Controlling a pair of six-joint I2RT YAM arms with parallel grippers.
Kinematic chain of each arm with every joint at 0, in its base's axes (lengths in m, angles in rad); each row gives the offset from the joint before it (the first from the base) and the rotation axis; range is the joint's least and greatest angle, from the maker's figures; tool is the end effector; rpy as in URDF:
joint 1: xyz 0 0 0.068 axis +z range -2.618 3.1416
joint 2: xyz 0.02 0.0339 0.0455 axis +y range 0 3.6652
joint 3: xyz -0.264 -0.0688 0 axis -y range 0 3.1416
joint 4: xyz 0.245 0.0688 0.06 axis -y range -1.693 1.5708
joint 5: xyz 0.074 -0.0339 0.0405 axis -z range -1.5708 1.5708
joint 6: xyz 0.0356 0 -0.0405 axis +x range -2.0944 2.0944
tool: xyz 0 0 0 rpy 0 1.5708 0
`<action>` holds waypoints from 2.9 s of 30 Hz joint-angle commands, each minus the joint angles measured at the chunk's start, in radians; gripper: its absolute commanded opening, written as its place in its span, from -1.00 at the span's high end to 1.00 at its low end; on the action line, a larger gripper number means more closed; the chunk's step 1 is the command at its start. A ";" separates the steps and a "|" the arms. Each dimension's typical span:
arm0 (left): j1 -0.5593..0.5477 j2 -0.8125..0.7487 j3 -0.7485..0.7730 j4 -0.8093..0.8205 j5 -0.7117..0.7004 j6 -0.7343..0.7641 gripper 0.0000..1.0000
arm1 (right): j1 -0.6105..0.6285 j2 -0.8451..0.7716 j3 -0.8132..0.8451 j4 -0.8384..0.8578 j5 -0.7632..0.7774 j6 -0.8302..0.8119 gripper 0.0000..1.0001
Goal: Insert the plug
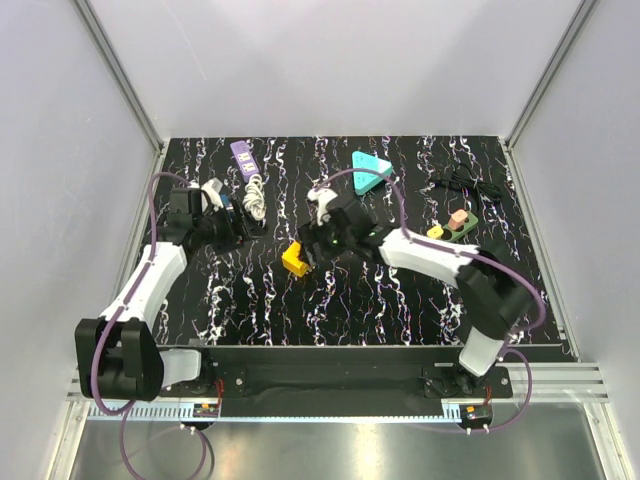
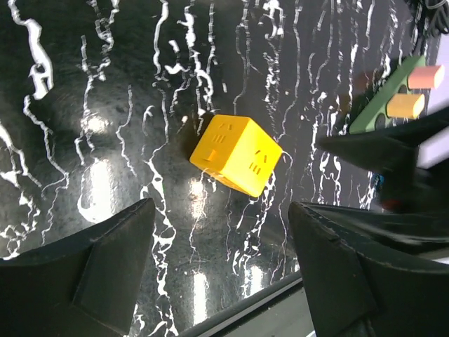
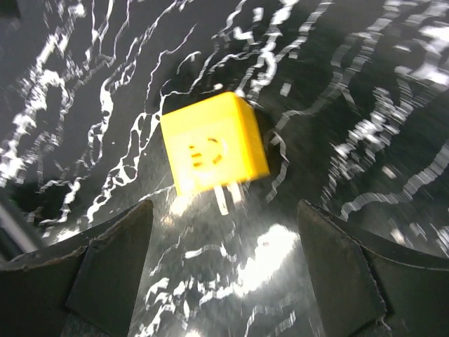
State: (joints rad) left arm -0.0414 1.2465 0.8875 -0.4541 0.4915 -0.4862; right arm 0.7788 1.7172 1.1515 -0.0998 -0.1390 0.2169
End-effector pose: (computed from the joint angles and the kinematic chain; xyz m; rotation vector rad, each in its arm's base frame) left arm 0.2578 -0.0275 0.2573 -0.2965 2.4010 -0.8328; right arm 0.2695 0.2729 0.2265 -0.7187 2.2072 0.6807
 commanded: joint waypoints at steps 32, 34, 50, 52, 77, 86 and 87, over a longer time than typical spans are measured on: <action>0.032 -0.101 -0.007 0.009 0.044 0.121 -0.70 | 0.099 0.188 0.004 0.241 0.009 -0.251 0.44; 0.029 -0.113 0.008 0.008 0.074 0.155 -0.69 | 0.099 0.130 0.014 0.175 -0.016 -0.237 0.94; -0.270 -0.530 -0.021 0.117 0.482 0.619 -0.56 | 0.036 -0.467 -0.145 -0.182 -0.795 0.197 1.00; -0.288 -0.640 -0.048 0.126 0.502 0.742 -0.60 | 0.037 -0.528 -0.157 -0.181 -0.852 0.229 1.00; -0.471 -0.674 -0.016 0.155 0.757 0.934 -0.76 | 0.060 -0.518 -0.171 0.502 -1.113 0.794 1.00; -0.572 -0.664 -0.048 0.219 0.682 0.910 -0.77 | 0.077 -0.429 -0.139 0.615 -1.120 0.857 1.00; -0.578 -0.657 -0.051 0.229 0.680 0.908 -0.77 | 0.083 -0.413 -0.136 0.624 -1.122 0.860 1.00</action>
State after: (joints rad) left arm -0.5938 0.5762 0.8547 -0.3164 1.1919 0.4179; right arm 0.8398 1.2850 0.9497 0.4191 -1.2480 1.0462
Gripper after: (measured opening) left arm 0.878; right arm 0.677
